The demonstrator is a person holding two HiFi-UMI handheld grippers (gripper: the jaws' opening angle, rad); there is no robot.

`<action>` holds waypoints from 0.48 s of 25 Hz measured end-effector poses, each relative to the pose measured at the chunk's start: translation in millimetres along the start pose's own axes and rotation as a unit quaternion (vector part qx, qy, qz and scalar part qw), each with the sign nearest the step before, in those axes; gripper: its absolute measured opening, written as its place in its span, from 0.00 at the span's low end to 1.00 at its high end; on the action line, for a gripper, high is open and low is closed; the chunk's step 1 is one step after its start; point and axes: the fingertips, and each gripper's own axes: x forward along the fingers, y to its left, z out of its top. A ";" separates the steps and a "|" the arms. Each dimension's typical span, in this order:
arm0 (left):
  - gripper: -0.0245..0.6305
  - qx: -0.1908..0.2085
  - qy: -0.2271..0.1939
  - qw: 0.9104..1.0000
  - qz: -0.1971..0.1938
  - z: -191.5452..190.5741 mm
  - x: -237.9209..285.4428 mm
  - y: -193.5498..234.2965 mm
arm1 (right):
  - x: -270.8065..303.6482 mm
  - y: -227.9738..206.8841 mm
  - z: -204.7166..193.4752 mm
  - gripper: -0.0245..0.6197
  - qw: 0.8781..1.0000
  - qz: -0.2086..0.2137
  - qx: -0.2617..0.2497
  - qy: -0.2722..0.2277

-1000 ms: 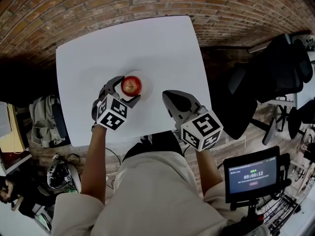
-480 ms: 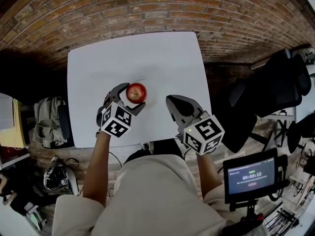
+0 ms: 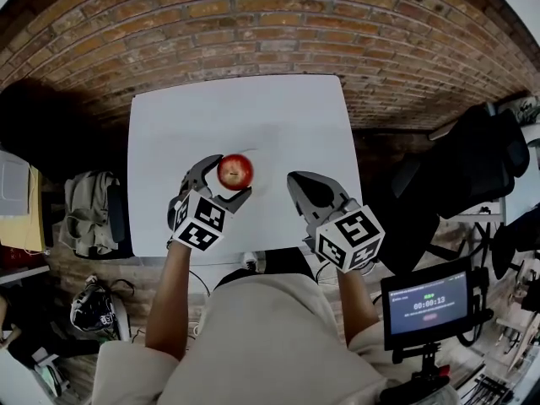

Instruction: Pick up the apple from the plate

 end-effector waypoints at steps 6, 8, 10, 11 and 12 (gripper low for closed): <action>0.63 -0.005 -0.015 1.000 0.013 7.8 -26.5 -7.5 | -9.4 21.4 13.0 0.04 1.000 0.009 -0.012 -0.007; 0.63 -0.005 -0.020 1.000 0.018 9.9 -40.8 -11.5 | -15.3 33.2 18.9 0.04 1.000 0.012 -0.018 -0.012; 0.63 -0.006 -0.026 0.999 0.022 11.3 -48.8 -14.9 | -19.0 38.7 21.7 0.04 1.000 0.014 -0.023 -0.015; 0.63 -0.006 -0.029 0.999 0.025 12.5 -52.2 -16.1 | -20.8 40.1 23.1 0.04 0.999 0.014 -0.025 -0.017; 0.63 -0.006 -0.033 0.999 0.028 14.5 -56.6 -17.4 | -23.0 42.0 24.9 0.04 0.999 0.014 -0.027 -0.019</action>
